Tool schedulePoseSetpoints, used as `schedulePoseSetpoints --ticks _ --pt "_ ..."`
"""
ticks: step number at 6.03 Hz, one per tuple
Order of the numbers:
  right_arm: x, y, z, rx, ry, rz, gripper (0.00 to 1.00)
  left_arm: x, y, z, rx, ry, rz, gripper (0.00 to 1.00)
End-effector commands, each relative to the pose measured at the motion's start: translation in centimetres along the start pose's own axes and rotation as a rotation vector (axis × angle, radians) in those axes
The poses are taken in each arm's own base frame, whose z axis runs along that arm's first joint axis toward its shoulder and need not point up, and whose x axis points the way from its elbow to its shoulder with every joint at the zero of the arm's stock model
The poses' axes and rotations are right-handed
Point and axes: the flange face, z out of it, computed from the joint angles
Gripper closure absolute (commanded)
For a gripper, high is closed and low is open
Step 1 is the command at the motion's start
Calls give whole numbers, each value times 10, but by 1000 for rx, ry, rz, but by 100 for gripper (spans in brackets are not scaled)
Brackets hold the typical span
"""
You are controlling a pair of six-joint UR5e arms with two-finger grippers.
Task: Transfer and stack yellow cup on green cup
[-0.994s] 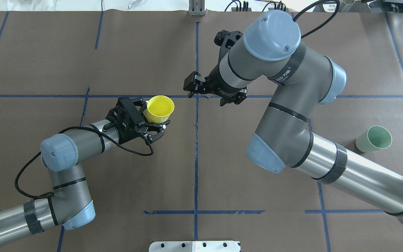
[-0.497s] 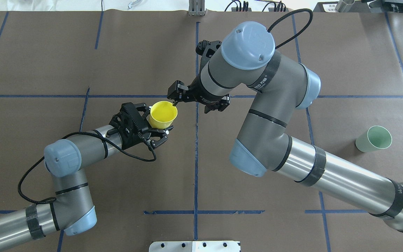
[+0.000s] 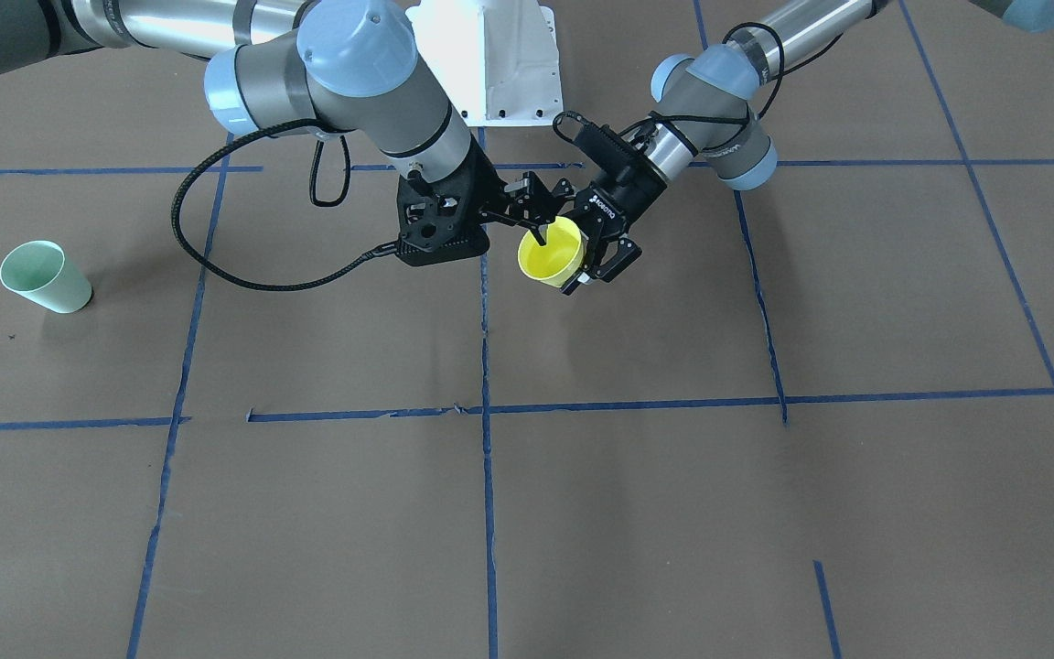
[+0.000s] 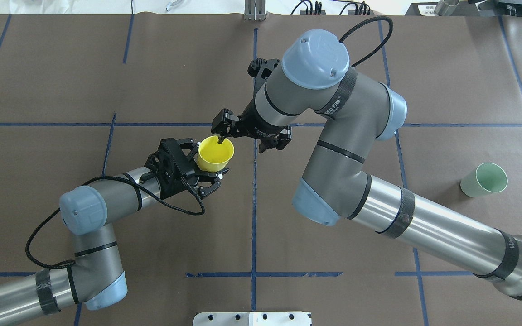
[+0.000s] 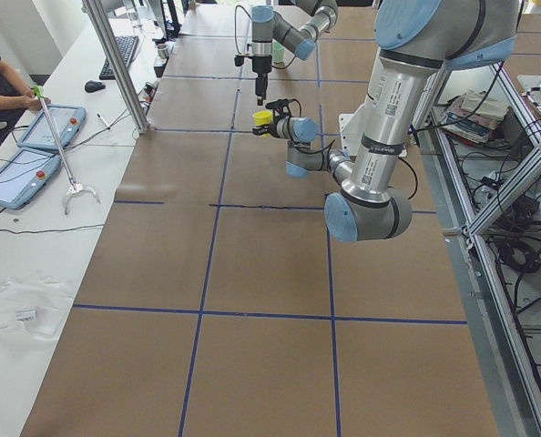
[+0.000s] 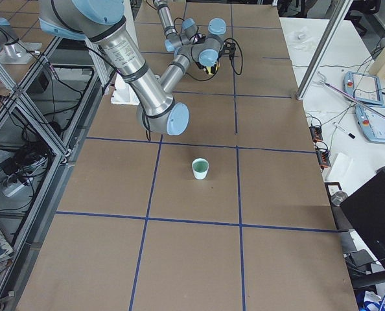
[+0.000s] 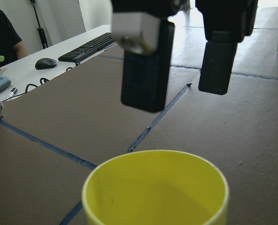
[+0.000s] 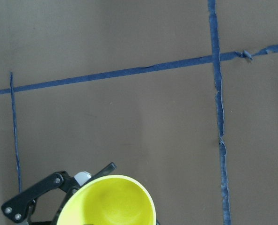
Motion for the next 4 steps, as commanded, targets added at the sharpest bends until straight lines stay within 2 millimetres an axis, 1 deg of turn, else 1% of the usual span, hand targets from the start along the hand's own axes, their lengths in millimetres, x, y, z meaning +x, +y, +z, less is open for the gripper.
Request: schedulePoseSetpoints --ticks 1,2,3,4 --pt "3 1 11 -34 12 7 2 2 -5 -2 23 7 -5 70" --pt "4 4 14 -40 15 6 5 4 -14 -6 43 13 -13 70" --pt "4 6 17 -44 16 4 10 5 -16 -6 46 14 -25 70" --pt "3 11 21 -53 17 -1 22 4 -16 -6 49 4 -23 68"
